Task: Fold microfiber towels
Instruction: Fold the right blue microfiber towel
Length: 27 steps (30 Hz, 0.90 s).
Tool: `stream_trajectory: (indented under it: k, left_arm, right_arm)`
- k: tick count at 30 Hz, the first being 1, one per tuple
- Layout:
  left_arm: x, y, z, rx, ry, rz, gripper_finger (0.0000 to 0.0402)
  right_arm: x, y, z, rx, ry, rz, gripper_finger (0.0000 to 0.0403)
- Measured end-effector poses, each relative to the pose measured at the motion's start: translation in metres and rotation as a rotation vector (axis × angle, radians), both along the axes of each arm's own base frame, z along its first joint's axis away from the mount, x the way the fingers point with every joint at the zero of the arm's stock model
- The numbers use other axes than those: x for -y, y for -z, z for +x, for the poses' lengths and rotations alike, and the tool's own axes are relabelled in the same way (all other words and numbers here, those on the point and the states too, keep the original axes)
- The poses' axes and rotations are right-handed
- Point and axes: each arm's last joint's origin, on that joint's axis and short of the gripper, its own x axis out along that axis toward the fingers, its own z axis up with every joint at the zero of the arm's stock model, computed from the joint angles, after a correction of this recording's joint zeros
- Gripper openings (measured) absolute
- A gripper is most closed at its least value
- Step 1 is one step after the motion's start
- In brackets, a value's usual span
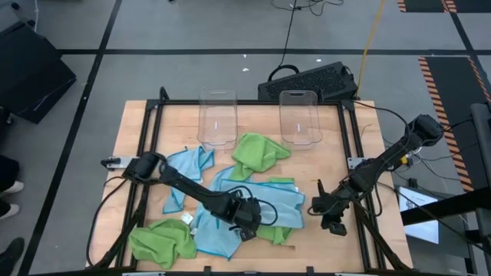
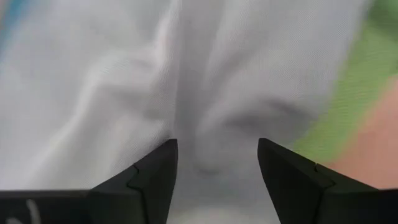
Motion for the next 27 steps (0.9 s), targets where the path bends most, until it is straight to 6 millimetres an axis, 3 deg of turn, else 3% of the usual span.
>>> stream_trajectory:
  k: [5, 11, 18, 27]
  left_arm:
    - [-0.007, -0.043, -0.012, 0.05, -0.02, -0.013, 0.0225]
    - [-0.018, -0.083, -0.029, 0.111, -0.065, 0.016, 0.0225]
    - [-0.037, -0.095, -0.035, 0.093, -0.126, 0.064, 0.0225]
    - [-0.045, -0.086, -0.039, 0.002, -0.189, 0.08, 0.0225]
  right_arm:
    - [0.001, 0.001, -0.001, -0.124, 0.219, 0.018, 0.0125]
    - [0.006, 0.002, 0.003, -0.158, 0.626, 0.0, 0.0155]
    - [0.014, 0.003, 0.006, -0.19, 0.993, 0.041, 0.0165]
    - [0.036, 0.007, 0.011, -0.322, 1.325, 0.084, 0.0181]
